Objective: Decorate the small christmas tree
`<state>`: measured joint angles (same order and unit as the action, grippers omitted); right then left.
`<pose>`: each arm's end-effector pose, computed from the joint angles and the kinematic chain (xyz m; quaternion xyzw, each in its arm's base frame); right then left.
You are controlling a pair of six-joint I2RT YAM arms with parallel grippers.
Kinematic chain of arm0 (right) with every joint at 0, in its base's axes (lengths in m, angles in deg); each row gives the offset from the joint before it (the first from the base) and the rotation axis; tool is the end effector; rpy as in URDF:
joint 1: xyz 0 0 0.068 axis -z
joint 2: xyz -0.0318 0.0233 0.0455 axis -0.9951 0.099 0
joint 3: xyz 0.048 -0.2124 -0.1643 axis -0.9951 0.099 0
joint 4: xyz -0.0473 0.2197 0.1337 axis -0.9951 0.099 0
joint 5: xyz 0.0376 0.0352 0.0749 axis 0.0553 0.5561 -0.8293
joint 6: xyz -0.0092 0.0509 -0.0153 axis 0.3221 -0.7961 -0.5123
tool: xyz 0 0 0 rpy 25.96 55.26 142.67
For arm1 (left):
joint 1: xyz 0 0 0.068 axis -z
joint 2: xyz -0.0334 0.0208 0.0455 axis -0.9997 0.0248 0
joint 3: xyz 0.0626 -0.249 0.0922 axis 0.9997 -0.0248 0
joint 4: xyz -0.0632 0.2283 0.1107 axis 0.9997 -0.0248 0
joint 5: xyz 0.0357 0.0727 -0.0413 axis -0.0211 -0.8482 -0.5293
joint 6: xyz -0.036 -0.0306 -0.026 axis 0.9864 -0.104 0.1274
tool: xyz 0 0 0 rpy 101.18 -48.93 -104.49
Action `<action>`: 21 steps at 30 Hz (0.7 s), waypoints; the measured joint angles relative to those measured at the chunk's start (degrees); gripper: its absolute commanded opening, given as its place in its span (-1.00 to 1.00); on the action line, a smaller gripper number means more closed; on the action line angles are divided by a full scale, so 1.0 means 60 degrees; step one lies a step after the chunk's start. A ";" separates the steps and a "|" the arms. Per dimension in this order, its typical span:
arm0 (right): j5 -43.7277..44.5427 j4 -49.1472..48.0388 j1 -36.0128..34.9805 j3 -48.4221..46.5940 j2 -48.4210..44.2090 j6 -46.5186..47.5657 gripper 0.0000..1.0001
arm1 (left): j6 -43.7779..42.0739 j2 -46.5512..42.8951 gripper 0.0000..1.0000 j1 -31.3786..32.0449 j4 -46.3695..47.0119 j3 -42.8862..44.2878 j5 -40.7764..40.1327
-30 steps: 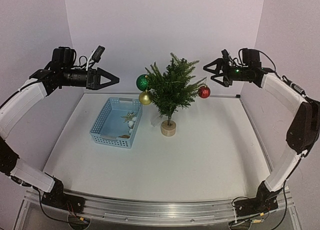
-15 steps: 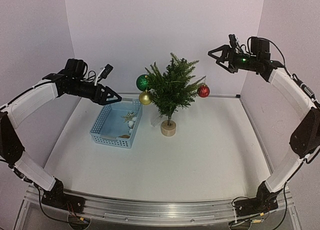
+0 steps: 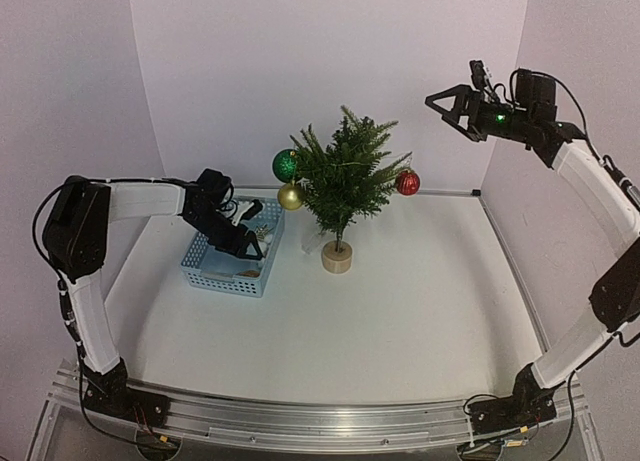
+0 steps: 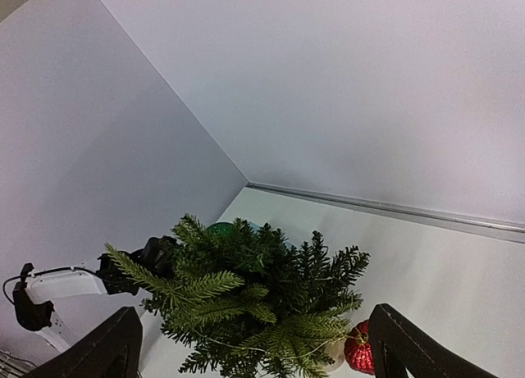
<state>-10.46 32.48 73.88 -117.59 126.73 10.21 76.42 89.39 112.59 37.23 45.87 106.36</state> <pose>0.3377 0.0825 0.4616 -0.1207 0.7352 0.3859 0.5440 0.3558 -0.1749 0.1903 0.2874 0.9088 -0.2434 0.1796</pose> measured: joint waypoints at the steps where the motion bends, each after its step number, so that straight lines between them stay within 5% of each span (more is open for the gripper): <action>1: 0.0003 -0.0003 0.0000 0.0041 -0.0106 0.0031 0.90 | 0.0109 0.0277 0.11 -0.0021 0.0049 0.0207 -0.0109; 13: 0.0108 0.0005 0.0000 0.0792 -0.0439 0.0157 0.90 | 0.1112 0.1665 -0.07 -0.0201 0.0668 0.1398 -0.0418; 21: 0.0178 0.0004 0.0000 0.1003 -0.0477 0.0146 0.90 | 0.1443 0.2407 -0.65 -0.0197 0.0729 0.1987 -0.0360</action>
<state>-9.39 32.50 73.88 -111.57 123.87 11.08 85.08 103.83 111.41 41.60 57.79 104.20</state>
